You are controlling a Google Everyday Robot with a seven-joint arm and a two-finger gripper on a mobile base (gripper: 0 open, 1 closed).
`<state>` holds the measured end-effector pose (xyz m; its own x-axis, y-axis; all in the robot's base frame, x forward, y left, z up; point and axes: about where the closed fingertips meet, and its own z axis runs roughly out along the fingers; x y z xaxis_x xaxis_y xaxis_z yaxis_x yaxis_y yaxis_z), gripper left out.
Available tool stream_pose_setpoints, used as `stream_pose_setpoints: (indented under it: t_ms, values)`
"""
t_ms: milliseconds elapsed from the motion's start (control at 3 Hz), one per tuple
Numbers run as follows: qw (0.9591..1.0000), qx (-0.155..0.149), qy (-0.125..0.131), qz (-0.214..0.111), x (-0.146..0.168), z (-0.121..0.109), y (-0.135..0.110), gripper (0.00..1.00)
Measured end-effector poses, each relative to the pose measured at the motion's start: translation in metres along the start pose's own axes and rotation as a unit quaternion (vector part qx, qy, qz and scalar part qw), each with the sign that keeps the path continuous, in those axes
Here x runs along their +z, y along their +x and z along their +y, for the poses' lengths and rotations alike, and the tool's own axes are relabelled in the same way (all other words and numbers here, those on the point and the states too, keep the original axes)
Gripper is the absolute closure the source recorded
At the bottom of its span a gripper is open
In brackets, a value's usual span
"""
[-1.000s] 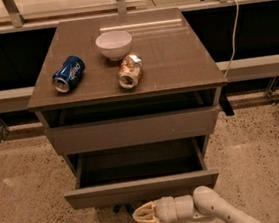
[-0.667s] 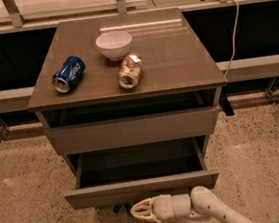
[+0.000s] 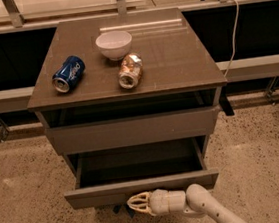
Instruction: Close middle drawer
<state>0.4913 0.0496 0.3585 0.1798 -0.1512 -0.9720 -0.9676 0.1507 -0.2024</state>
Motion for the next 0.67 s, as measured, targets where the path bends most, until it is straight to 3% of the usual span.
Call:
stream_pose_setpoints:
  t_ms: [667]
  values:
    - [0.9992,-0.02,0.033,0.006,0.001,-0.036,0.002,1.0]
